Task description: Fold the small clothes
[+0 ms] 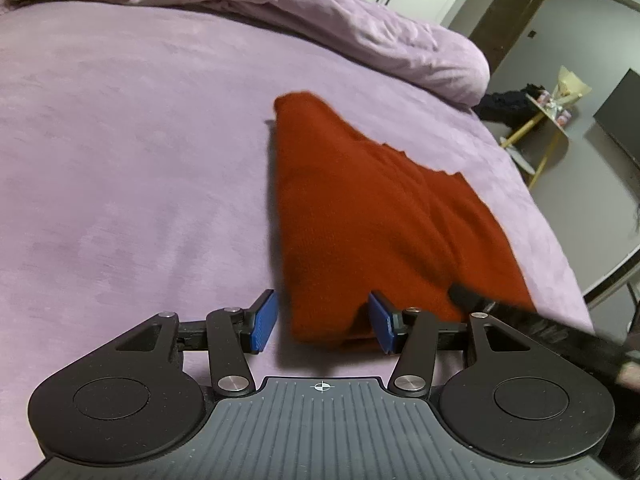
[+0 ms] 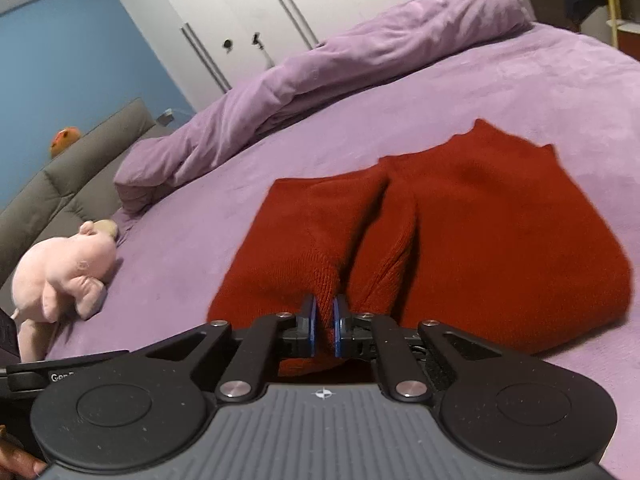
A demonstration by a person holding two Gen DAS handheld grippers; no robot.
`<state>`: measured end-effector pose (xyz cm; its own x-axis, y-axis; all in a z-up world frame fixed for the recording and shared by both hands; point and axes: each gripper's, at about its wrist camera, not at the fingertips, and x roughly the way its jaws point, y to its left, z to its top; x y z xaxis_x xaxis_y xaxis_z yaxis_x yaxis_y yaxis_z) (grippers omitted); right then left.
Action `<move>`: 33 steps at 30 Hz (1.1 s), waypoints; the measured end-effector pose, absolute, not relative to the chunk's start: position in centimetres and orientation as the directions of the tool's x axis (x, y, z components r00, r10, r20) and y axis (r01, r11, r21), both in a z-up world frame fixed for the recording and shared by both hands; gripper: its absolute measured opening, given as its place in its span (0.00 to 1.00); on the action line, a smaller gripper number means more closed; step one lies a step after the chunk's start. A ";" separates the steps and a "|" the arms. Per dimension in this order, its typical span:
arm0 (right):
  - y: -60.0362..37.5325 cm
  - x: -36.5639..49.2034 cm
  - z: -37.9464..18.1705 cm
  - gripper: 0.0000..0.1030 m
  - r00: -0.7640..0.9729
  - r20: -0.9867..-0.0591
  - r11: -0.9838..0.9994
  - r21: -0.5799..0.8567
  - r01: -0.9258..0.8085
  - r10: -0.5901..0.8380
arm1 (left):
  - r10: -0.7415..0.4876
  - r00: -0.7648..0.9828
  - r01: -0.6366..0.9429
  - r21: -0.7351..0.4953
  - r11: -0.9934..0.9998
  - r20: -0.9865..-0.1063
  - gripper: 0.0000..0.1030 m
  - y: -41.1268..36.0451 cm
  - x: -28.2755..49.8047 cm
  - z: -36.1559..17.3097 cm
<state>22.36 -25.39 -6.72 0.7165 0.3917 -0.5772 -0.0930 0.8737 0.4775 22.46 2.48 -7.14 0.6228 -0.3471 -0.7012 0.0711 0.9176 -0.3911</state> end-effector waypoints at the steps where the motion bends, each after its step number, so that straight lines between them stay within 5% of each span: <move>1: -25.0 22.5 -7.2 0.06 0.698 -0.627 0.899 0.435 -0.055 0.346 | -0.347 0.614 0.076 -0.384 0.920 -0.709 0.56 2.3 22.7 -7.6; 7: -26.7 22.8 -8.0 0.16 0.659 -0.624 0.848 0.529 -0.040 0.421 | -0.360 0.585 0.049 -0.412 0.910 -0.726 0.58 3.0 23.0 -8.6; 9: -27.6 22.8 -7.5 0.35 0.668 -0.605 0.834 0.551 -0.042 0.433 | -0.362 0.590 0.043 -0.421 0.906 -0.722 0.59 3.5 22.9 -8.6; 14: -29.8 24.2 -7.7 0.64 0.684 -0.592 0.781 0.622 0.051 0.426 | -0.367 0.577 0.050 -0.417 0.908 -0.730 0.60 3.3 22.5 -8.7; 20: -30.4 27.4 -9.8 0.72 0.653 -0.525 0.626 0.773 0.098 0.546 | -0.358 0.554 0.086 -0.375 0.923 -0.752 0.61 2.3 22.4 -9.2; 23: -28.3 29.2 -9.8 0.64 0.622 -0.545 0.650 0.756 0.075 0.562 | -0.344 0.556 0.106 -0.346 0.932 -0.757 0.61 1.8 22.5 -9.3; 24: -27.4 29.5 -9.6 0.48 0.615 -0.560 0.680 0.731 0.051 0.555 | -0.339 0.558 0.112 -0.336 0.935 -0.758 0.61 1.6 22.4 -9.3; 27: -24.7 30.1 -8.8 0.23 0.609 -0.628 0.790 0.613 0.002 0.485 | -0.333 0.562 0.103 -0.335 0.937 -0.757 0.62 1.5 22.6 -9.3; 33: -21.0 29.0 -5.0 0.15 0.688 -0.659 0.947 0.284 -0.148 0.304 | -0.310 0.559 0.061 -0.335 0.940 -0.769 0.61 1.0 23.2 -8.8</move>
<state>29.05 -21.03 -4.98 0.6882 0.3045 -0.6585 -0.1479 0.9475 0.2835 23.19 1.04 -8.83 0.5588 -0.3101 -0.7691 0.0610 0.9403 -0.3348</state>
